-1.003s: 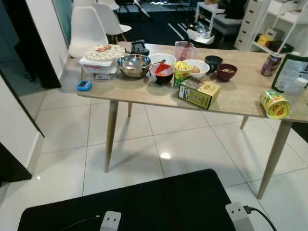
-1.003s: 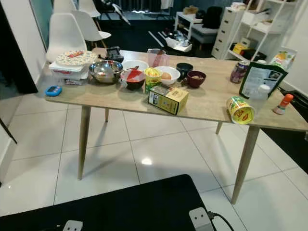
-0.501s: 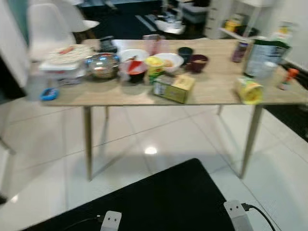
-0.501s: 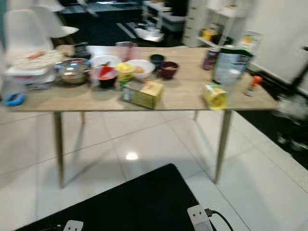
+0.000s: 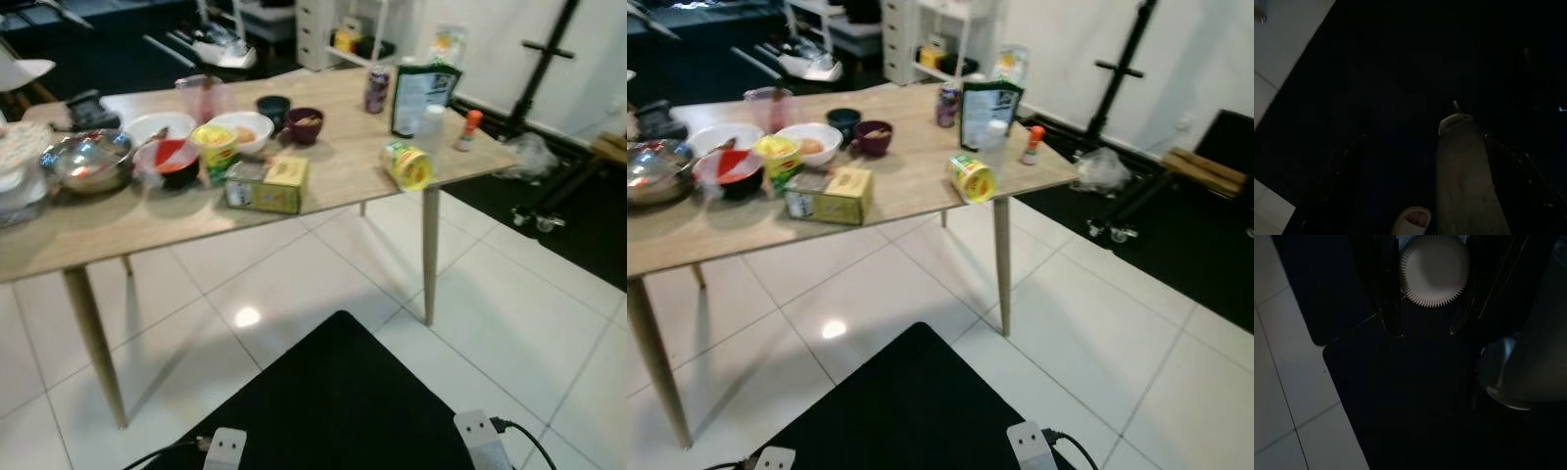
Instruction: Restocking fridge
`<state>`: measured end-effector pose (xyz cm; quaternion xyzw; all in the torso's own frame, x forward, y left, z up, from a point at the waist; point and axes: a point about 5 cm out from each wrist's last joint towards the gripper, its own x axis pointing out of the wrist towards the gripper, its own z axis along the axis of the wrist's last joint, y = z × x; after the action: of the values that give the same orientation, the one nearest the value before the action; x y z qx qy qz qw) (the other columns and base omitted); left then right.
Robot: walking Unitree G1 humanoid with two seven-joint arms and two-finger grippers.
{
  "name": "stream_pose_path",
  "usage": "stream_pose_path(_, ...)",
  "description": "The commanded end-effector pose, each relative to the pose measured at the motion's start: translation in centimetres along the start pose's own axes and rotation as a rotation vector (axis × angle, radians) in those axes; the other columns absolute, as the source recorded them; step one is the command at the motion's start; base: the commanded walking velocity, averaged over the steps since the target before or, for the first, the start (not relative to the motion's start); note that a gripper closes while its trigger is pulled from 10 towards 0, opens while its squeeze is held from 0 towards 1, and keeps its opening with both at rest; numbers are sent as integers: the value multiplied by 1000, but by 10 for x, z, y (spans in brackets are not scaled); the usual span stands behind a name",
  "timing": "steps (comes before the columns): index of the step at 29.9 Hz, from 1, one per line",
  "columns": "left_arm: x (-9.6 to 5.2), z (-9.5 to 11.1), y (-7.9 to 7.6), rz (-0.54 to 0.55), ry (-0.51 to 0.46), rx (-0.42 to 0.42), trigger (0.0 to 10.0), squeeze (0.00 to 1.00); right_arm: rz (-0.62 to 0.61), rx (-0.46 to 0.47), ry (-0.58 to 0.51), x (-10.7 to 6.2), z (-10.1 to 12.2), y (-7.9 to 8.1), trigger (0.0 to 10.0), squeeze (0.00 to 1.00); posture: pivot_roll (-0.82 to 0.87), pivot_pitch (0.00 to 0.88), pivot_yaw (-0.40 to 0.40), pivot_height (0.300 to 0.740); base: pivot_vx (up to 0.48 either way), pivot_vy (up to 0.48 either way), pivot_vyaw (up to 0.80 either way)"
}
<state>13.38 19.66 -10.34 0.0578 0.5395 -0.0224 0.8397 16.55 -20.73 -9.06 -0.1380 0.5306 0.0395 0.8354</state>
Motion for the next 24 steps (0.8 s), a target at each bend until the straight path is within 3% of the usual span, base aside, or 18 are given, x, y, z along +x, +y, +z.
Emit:
stream_pose_path(1,0,-3,-1,-8,16,18,10000,0,-22,2,10,-1,-3,-6,10000,0,-21,0,-35,740,0,0,-775)
stream_pose_path(24,0,-2,-2,-15,11,49,10000,0,-25,10,18,-1,-4,-5,10000,0,-31,0,-24,740,0,0,-775)
